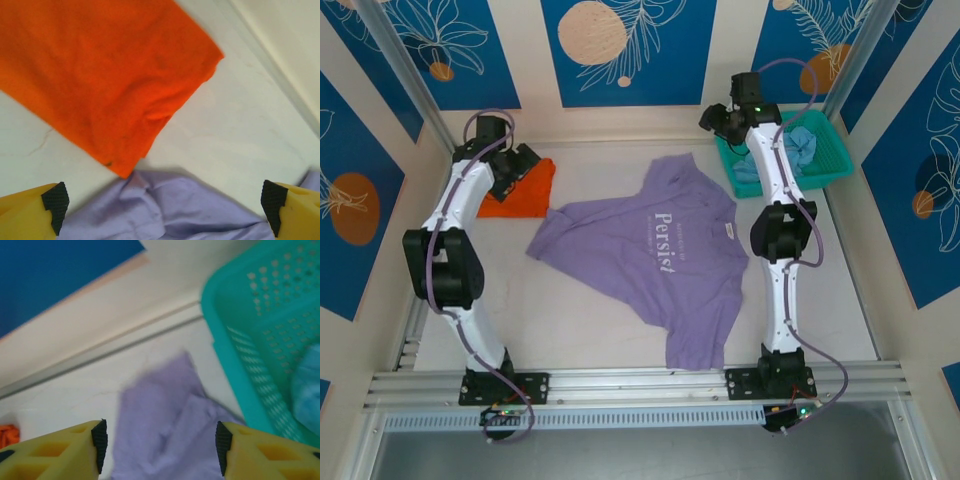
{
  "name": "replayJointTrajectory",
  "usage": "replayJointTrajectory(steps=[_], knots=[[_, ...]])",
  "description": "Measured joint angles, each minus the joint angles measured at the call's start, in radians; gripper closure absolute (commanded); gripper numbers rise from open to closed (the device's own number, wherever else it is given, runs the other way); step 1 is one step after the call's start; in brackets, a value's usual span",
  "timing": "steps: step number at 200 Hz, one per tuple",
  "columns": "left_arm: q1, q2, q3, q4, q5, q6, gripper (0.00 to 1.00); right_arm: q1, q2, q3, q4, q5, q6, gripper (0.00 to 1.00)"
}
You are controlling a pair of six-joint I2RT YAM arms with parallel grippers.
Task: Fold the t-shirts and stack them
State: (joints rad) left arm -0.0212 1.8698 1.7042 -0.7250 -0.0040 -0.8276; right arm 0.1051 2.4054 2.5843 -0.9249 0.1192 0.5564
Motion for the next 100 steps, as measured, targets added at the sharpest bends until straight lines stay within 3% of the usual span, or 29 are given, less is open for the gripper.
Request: replayJointTrajectory(steps=[20, 53, 78, 100], knots=[[-0.051, -0.068, -0.066, 0.014, -0.003, 0.012, 0.0, 0.01, -0.168, -0.273, 0.045, -0.019, -0.008, 0.3], [-0.209, -0.206, -0.263, 0.049, -0.054, 0.047, 0.06, 0.081, -0.661, -0.905, 0.237, -0.076, 0.006, 0.28], [-0.315, -0.138, -0.301, 0.052, -0.114, 0.1, 0.1, 0.121, -0.962, -1.263, 0.382, -0.147, 0.047, 0.31], [-0.363, -0.004, -0.264, 0.016, -0.214, 0.155, 0.14, 0.122, -1.051, -1.516, 0.459, -0.177, 0.079, 0.33]])
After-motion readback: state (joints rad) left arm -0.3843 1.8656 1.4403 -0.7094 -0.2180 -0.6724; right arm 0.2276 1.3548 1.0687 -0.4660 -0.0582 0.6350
